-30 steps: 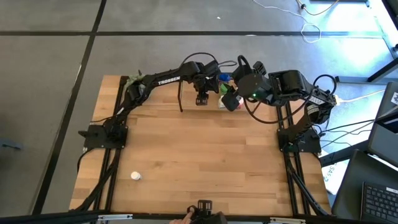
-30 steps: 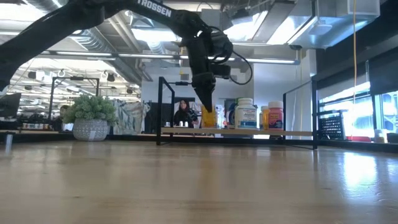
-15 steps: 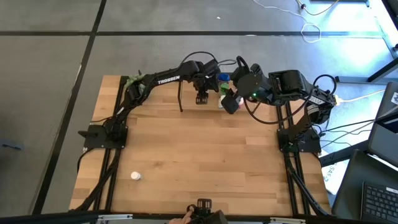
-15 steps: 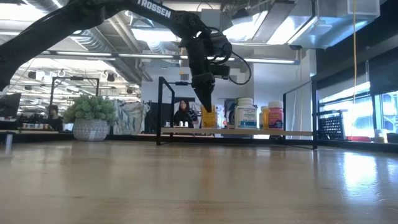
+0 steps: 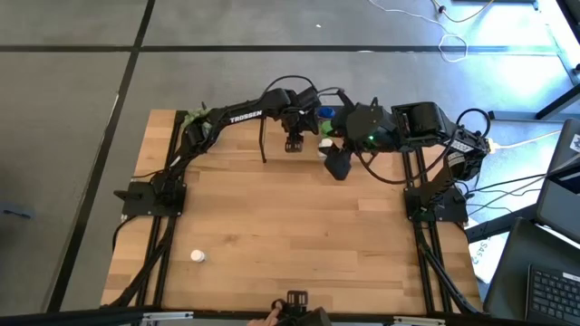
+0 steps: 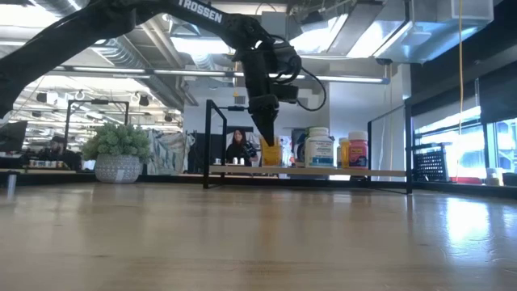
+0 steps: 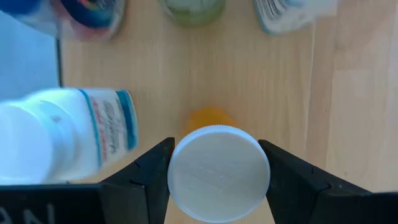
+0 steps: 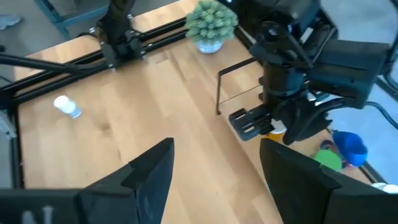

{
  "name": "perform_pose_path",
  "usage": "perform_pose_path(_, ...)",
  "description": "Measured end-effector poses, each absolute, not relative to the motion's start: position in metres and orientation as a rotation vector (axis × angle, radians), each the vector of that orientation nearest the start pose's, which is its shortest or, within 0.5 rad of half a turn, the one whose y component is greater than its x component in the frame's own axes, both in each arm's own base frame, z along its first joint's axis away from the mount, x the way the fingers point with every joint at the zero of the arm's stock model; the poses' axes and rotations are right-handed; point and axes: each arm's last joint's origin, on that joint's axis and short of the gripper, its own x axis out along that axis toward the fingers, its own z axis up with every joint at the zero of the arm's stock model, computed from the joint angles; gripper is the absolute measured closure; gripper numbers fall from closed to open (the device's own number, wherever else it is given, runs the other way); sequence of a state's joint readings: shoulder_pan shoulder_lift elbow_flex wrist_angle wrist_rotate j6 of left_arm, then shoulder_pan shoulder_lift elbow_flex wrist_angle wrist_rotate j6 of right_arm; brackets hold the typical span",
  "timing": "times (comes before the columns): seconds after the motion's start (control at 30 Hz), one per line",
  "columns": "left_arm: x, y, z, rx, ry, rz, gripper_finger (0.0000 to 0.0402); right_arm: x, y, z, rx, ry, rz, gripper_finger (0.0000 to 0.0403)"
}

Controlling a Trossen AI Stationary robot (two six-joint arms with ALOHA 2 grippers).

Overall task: Pick and place medicine bottles onto shelf by color
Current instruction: Put the orange pill bottle on the shelf

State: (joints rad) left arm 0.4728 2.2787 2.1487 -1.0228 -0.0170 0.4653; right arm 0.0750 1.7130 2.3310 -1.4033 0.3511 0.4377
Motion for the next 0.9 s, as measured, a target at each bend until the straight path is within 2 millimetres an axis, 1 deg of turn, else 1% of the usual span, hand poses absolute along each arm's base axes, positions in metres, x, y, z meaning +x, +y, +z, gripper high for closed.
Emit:
perform_pose_path(0.47, 0.4280, 0.2180, 0.2428, 0.155, 1.215, 0.144, 0.0204, 0.2895, 0.0123, 0.4885, 0.252, 0.700, -0.410, 0.0164)
perform_pose_path(0.63, 0.4292, 0.2176, 0.2432, 0.202, 1.209, 0.116, 0.0203, 0.2895, 0.0122, 0.4884, 0.252, 0.700, -0.410, 0.0164)
perform_pose_path(0.9, 0.4304, 0.2167, 0.2435, 0.231, 1.200, 0.085, 0.0202, 0.2894, 0.0122, 0.4884, 0.252, 0.700, -0.410, 0.0164)
